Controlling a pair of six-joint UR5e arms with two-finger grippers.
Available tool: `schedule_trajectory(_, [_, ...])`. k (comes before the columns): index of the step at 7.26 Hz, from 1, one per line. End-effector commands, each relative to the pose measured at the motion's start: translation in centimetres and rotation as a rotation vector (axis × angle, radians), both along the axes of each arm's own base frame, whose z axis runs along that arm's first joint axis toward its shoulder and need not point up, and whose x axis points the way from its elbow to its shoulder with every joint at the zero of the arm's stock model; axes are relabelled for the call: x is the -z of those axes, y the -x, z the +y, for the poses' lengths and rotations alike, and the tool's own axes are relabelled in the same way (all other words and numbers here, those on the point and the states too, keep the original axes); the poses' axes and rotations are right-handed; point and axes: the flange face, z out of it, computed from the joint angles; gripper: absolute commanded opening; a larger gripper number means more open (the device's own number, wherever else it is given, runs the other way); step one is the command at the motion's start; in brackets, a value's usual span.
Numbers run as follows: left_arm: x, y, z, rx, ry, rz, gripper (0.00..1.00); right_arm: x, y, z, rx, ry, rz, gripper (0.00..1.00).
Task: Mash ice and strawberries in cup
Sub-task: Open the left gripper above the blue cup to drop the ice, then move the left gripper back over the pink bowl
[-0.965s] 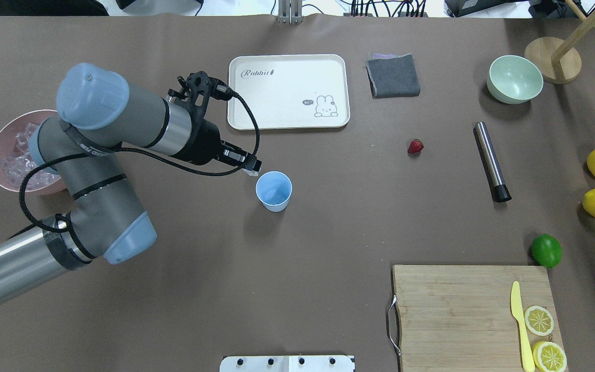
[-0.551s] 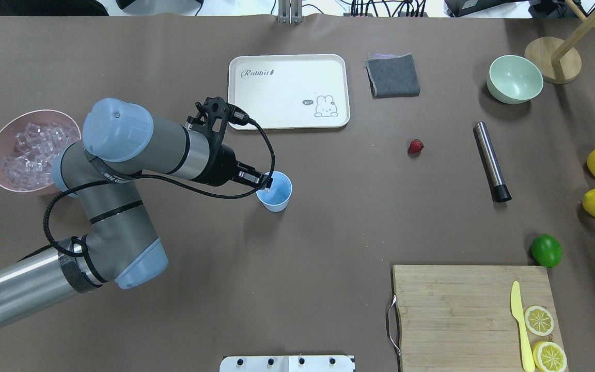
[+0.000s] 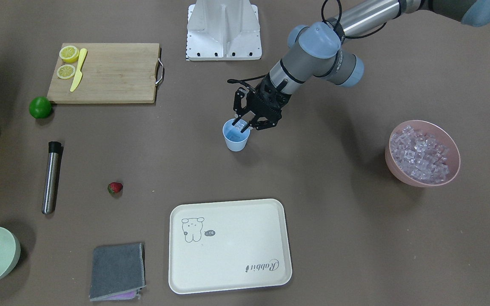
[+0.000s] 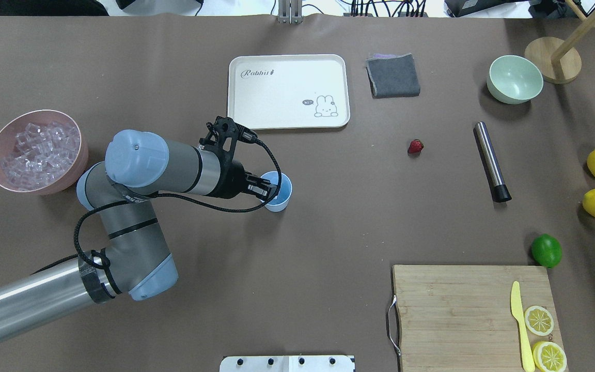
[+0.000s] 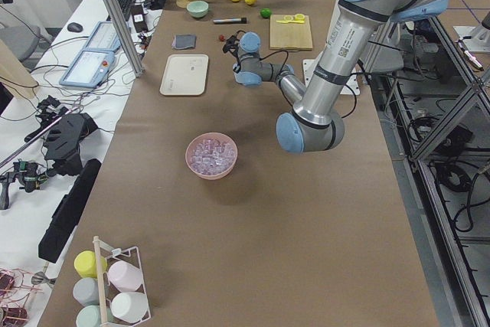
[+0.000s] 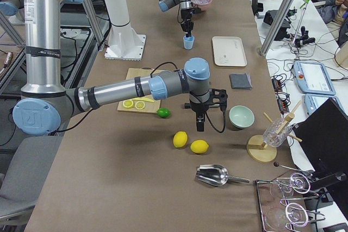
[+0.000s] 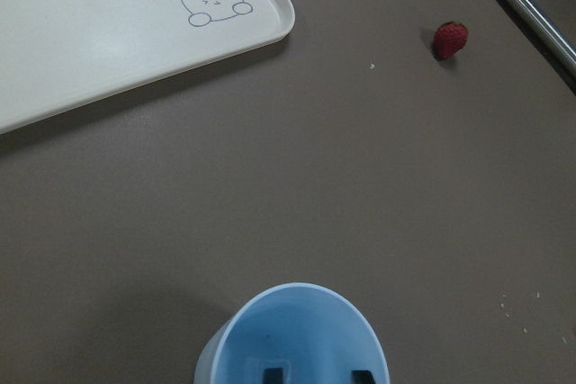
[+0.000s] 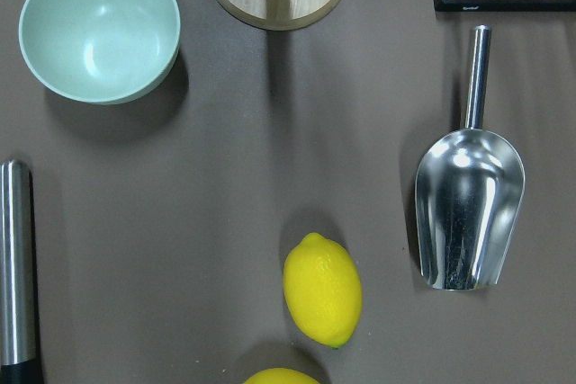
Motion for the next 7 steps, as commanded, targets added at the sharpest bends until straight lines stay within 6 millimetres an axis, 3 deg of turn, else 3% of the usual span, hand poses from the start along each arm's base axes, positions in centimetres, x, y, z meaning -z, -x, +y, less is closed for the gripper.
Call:
schedule_trajectory(1, [0.8, 0.2, 0.3, -0.001, -0.018, 0.027, 0.94, 0.0, -0.1, 0.2, -0.001, 0.000, 0.000, 1.00])
schedule_trajectory(3, [1.3, 1.5, -0.6, 0.005, -0.024, 0.032, 0.98, -0.2, -0.1, 0.5, 0.000, 0.007, -0.001, 1.00])
schedule_trajectory(4, [1.6, 3.9, -2.4, -0.023, -0.016, 0.038, 0.98, -0.2, -0.1, 0.3, -0.001, 0.008, -0.001, 1.00])
schedule_trajectory(6, [0.8, 11.9, -8.3, -0.083, -0.002, 0.023, 0.97, -0.1, 0.0, 0.4, -0.001, 0.007, -0.004, 1.00])
schedule_trajectory(7, [-1.5, 14.8, -9.9, -0.095, -0.060, -0.019, 0.97, -0.1, 0.0, 0.4, -0.001, 0.006, -0.006, 1.00])
